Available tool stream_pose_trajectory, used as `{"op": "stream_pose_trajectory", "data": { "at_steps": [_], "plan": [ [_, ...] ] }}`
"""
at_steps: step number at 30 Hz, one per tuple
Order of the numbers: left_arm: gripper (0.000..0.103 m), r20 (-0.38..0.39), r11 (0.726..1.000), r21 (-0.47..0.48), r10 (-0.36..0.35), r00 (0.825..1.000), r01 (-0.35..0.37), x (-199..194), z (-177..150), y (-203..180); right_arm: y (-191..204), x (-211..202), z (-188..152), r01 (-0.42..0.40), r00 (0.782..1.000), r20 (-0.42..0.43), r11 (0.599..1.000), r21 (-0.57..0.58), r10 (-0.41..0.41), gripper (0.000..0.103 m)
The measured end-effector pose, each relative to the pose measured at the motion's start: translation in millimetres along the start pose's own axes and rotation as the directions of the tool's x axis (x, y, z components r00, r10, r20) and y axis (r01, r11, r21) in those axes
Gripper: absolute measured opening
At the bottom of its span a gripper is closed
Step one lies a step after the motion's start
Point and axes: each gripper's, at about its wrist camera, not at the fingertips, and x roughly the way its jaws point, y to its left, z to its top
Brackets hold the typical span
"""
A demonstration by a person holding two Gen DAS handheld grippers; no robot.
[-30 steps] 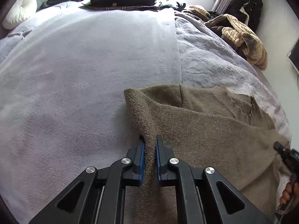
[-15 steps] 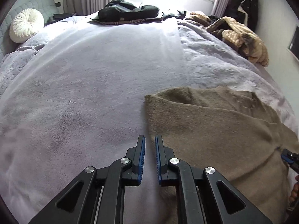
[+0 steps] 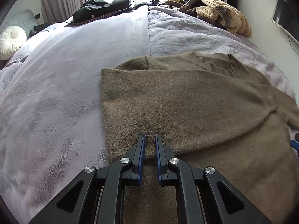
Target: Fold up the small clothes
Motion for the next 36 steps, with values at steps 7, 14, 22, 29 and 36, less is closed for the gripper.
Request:
{"op": "stream_pose_trajectory", "data": {
  "at_steps": [7,14,22,29,36],
  "plan": [
    [0.012,0.008,0.997,-0.074,0.005,1.0,-0.005,-8.5,0.1,20.4,-26.5,-30.2,-17.1,-0.005,0.999,0.032,0.999,0.04,0.003,0.05],
    [0.012,0.011,0.999,-0.035,0.022,1.0,-0.022,-37.1,-11.2,7.1,-40.4,-48.5,-29.2,-0.037,0.998,0.063,0.996,0.077,0.032,0.05],
    [0.012,0.0,1.0,-0.015,-0.02,1.0,0.02,-60.5,-35.0,-26.5,-49.2,-69.5,-46.0,-0.066,0.995,0.078,0.994,0.083,0.06,0.052],
    [0.102,0.032,1.0,-0.02,0.02,0.999,-0.02,-78.4,-58.4,-55.0,-53.0,-87.2,-54.8,-0.088,0.992,0.094,0.992,0.087,0.08,0.058],
    [0.102,0.017,1.0,0.003,-0.008,1.0,0.008,-90.2,-63.8,-75.3,-60.6,-100.6,-64.1,-0.114,0.989,0.109,0.989,0.095,0.104,0.06]
  ]
}}
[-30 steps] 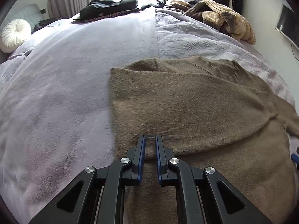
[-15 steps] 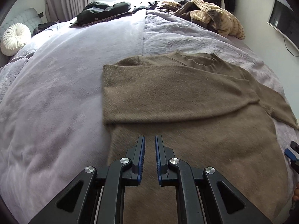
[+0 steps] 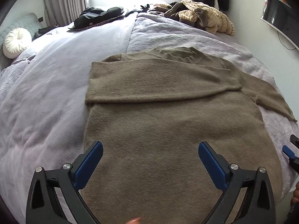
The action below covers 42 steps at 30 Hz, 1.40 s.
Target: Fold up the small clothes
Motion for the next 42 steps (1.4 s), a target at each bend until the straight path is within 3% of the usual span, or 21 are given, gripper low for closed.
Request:
{"op": "stream_pose_trajectory", "data": {
  "at_steps": [8,12,22,29,40,41,42],
  "plan": [
    [0.102,-0.101,0.998,-0.068,-0.007,0.995,0.0,18.1,-13.9,-7.0,-18.0,-22.6,1.5,-0.017,0.999,0.051,0.999,0.029,0.015,0.06],
    [0.102,-0.082,0.999,-0.051,0.001,0.997,-0.005,14.0,-13.9,-17.9,-31.7,-43.7,15.1,-0.024,0.99,0.139,0.997,0.068,0.015,0.06],
    [0.102,-0.024,1.0,0.014,-0.013,1.0,0.013,1.8,2.6,-57.1,-82.7,-83.5,88.0,-0.017,0.947,0.314,0.968,0.249,-0.064,0.065],
    [0.102,-0.012,0.999,0.035,-0.033,0.999,0.033,3.4,13.4,-79.3,-120.7,-70.8,128.5,-0.005,0.94,0.317,0.923,0.385,-0.127,0.065],
    [0.102,0.007,0.998,0.04,-0.058,0.998,0.058,10.1,29.8,-93.6,-133.7,-43.7,169.1,-0.025,0.925,0.356,0.915,0.402,-0.131,0.065],
    [0.102,0.011,0.997,0.04,-0.059,0.998,0.059,10.3,31.0,-92.4,-134.5,-42.9,170.9,-0.034,0.923,0.362,0.913,0.406,-0.127,0.064],
    [0.102,0.015,0.997,0.04,-0.06,0.998,0.059,10.4,32.2,-91.3,-134.6,-42.1,173.0,-0.04,0.922,0.367,0.911,0.409,-0.124,0.051]
  ]
}}
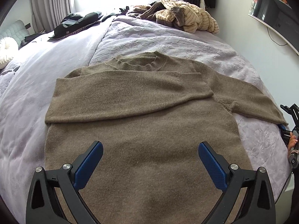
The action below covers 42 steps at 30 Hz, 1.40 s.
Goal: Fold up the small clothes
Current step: 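Grasp the other sweater sleeve with the right tool, then fold the sleeve across the body with the right tool and release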
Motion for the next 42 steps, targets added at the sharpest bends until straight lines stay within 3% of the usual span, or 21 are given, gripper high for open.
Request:
{"op": "stream_pose_trajectory", "data": {
  "at_steps": [1,2,3,7,11,16,19,22,26,29,32,34,36,38,39,42],
  "plan": [
    [0.102,0.002,1.0,0.001,-0.001,1.0,0.001,0.4,1.2,1.1,0.9,2.0,0.9,-0.009,1.0,-0.006,1.0,0.002,0.009,0.037],
    [0.102,0.006,1.0,0.003,0.001,1.0,-0.001,0.9,3.6,3.4,2.2,5.1,1.0,-0.019,1.0,-0.021,1.0,0.007,0.019,0.009],
    [0.102,0.01,1.0,0.004,0.004,1.0,-0.004,1.5,6.0,5.4,3.6,6.8,1.9,-0.03,0.999,-0.025,0.999,0.011,0.031,0.006],
    [0.102,0.035,1.0,-0.015,0.014,0.999,-0.013,1.3,14.3,19.9,31.5,9.8,-8.0,-0.129,0.991,-0.047,0.99,-0.049,0.127,0.006],
    [0.102,0.044,0.998,-0.052,0.026,0.999,-0.023,3.3,17.7,42.1,87.1,19.0,-35.1,-0.244,0.967,-0.12,0.957,-0.157,0.227,0.006],
    [0.102,0.048,0.994,-0.103,0.032,0.998,-0.027,4.3,11.8,71.9,187.4,55.5,-116.3,-0.373,0.914,-0.306,0.846,-0.381,0.265,0.006],
    [0.102,0.05,0.99,-0.139,0.04,0.998,-0.033,4.2,7.7,94.4,239.7,87.3,-190.6,-0.445,0.868,-0.444,0.748,-0.493,0.223,0.006],
    [0.102,0.051,0.983,-0.178,0.05,0.997,-0.04,4.3,5.1,116.9,273.1,126.6,-280.5,-0.49,0.815,-0.567,0.66,-0.569,0.117,0.006],
    [0.102,0.058,0.973,-0.225,0.066,0.996,-0.052,2.8,2.4,145.5,276.9,182.9,-370.6,-0.482,0.756,-0.654,0.653,-0.585,-0.028,0.006],
    [0.102,0.064,0.969,-0.239,0.076,0.995,-0.059,1.6,-0.4,163.4,261.5,213.2,-404.2,-0.414,0.742,-0.654,0.665,-0.621,-0.149,0.01],
    [0.102,0.074,0.968,-0.243,0.081,0.994,-0.061,0.3,-3.4,180.2,249.5,226.6,-408.8,-0.353,0.741,-0.64,0.692,-0.63,-0.205,0.018],
    [0.102,0.078,0.967,-0.248,0.079,0.994,-0.058,0.8,-4.2,189.6,250.2,223.9,-400.1,-0.331,0.772,-0.609,0.702,-0.63,-0.183,0.027],
    [0.102,0.078,0.965,-0.256,0.076,0.994,-0.053,2.1,-4.9,197.4,257.7,215.6,-390.9,-0.313,0.814,-0.559,0.693,-0.65,-0.158,0.027],
    [0.102,0.08,0.963,-0.266,0.076,0.994,-0.052,2.8,-5.7,203.1,271.1,211.0,-396.4,-0.306,0.843,-0.513,0.639,-0.705,-0.163,0.027],
    [0.102,0.081,0.96,-0.274,0.078,0.994,-0.053,2.5,-6.7,206.3,276.0,204.8,-403.0,-0.322,0.846,-0.506,0.597,-0.735,-0.166,0.027],
    [0.102,0.086,0.951,-0.304,0.088,0.992,-0.058,-0.7,-11.9,217.2,291.1,193.7,-436.4,-0.403,0.828,-0.521,0.425,-0.811,-0.208,0.027]
  ]
}}
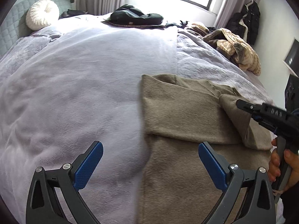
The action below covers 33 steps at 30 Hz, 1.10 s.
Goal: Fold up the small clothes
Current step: 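Fold the sleeve across the body with the right tool and release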
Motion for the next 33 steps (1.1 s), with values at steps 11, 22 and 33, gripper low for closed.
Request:
{"op": "stream_pose_trajectory", "data": {
  "at_steps": [11,22,33],
  "plan": [
    [0.102,-0.028,0.999,-0.022,-0.029,0.999,0.029,5.9,4.3,8.6,22.7,1.7,-43.3,-0.03,0.984,-0.18,0.983,-0.182,-0.003,0.032],
    [0.102,-0.098,0.989,0.081,-0.118,0.988,0.126,51.4,26.0,-53.9,-177.1,-124.5,-113.9,-0.021,1.0,0.031,0.791,0.612,0.003,0.047],
    [0.034,-0.21,0.984,0.107,-0.117,0.971,0.142,93.7,39.3,-77.3,-213.1,-114.0,-107.6,-0.056,0.993,0.116,0.708,0.704,-0.037,0.02]
  ]
}}
